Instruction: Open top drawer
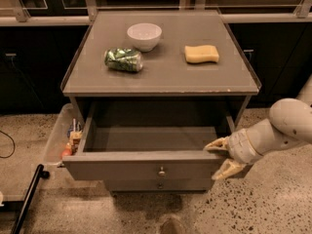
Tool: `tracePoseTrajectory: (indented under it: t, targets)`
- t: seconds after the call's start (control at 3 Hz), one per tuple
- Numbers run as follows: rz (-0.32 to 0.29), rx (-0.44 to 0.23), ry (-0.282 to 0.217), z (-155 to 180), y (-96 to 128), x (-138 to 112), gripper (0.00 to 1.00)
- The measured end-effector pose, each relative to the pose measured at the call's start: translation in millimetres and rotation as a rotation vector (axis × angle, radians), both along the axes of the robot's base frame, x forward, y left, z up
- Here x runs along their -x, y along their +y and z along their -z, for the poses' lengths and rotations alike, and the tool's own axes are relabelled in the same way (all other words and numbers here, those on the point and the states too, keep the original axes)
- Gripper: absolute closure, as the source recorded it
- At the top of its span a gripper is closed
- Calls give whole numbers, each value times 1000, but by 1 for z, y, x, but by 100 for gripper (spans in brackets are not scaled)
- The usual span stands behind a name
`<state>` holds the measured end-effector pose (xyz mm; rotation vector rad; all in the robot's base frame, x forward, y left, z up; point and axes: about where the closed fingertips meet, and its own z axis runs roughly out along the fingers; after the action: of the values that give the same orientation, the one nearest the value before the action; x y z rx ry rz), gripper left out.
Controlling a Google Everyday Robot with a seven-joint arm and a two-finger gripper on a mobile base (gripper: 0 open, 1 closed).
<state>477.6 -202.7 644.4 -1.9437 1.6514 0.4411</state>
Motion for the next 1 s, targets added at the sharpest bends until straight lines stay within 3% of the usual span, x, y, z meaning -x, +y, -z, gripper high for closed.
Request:
tracePoseTrajectory:
  t: [0.33,1.0]
  targets:
    - [-14,-4,0,-7,-10,37,0]
    - [32,-5,-13,-19,-42,100,0]
